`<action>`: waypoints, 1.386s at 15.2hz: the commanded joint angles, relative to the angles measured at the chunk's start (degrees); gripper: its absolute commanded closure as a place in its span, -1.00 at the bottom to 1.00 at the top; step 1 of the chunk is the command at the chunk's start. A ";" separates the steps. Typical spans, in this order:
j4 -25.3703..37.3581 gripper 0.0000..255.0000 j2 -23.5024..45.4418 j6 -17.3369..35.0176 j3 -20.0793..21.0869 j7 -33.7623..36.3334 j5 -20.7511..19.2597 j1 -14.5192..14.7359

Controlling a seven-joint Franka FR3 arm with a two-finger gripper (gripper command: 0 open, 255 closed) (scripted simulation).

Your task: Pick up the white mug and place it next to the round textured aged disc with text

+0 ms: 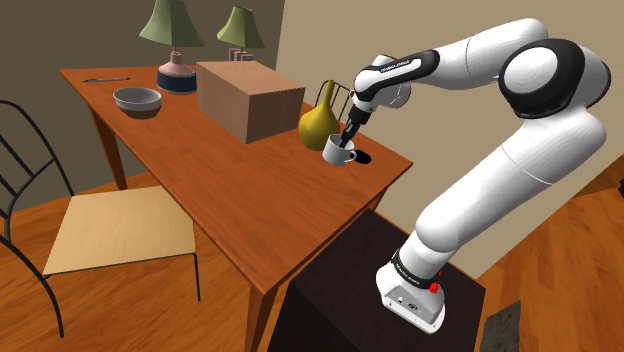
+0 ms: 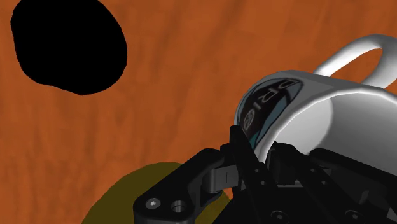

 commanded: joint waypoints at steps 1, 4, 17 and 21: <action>-0.78 1.00 0.86 1.62 -0.12 -0.46 0.44 0.10; -1.85 1.00 2.30 4.02 -0.30 -1.27 1.24 0.27; -3.00 -1.00 4.25 6.96 -0.50 -2.41 2.43 0.51; -3.00 -1.00 4.25 6.96 -0.50 -2.41 2.43 0.51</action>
